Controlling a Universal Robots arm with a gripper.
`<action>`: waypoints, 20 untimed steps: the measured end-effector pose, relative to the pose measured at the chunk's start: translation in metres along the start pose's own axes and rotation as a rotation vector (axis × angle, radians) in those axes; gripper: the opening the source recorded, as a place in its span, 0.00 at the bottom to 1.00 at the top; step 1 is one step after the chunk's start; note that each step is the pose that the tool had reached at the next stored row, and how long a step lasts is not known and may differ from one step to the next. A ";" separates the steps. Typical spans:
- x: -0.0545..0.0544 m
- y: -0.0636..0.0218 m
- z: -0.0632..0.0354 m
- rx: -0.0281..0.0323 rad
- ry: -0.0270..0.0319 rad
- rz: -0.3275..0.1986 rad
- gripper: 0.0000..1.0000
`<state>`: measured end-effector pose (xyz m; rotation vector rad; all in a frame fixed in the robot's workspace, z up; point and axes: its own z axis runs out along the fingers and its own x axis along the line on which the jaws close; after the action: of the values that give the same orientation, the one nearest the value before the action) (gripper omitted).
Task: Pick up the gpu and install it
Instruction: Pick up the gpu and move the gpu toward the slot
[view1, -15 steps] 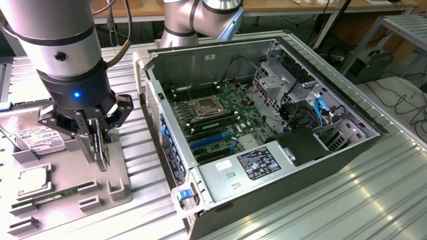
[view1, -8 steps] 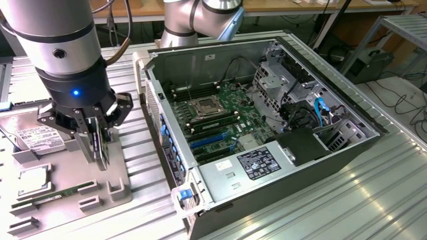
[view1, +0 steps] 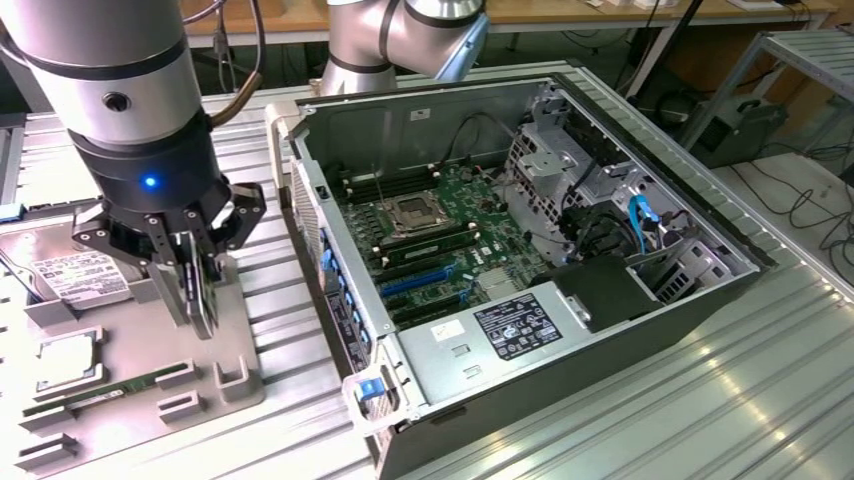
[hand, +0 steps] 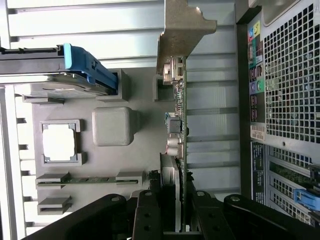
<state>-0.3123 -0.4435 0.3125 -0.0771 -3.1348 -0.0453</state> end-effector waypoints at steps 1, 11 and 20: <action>0.000 0.0000 -0.0005 -0.0001 -0.0001 0.000 0.28; 0.000 0.0002 -0.0061 -0.0003 -0.0001 0.000 0.28; 0.000 0.0003 -0.0121 -0.0004 -0.0001 0.000 0.28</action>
<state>-0.3121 -0.4435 0.3246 -0.0771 -3.1350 -0.0458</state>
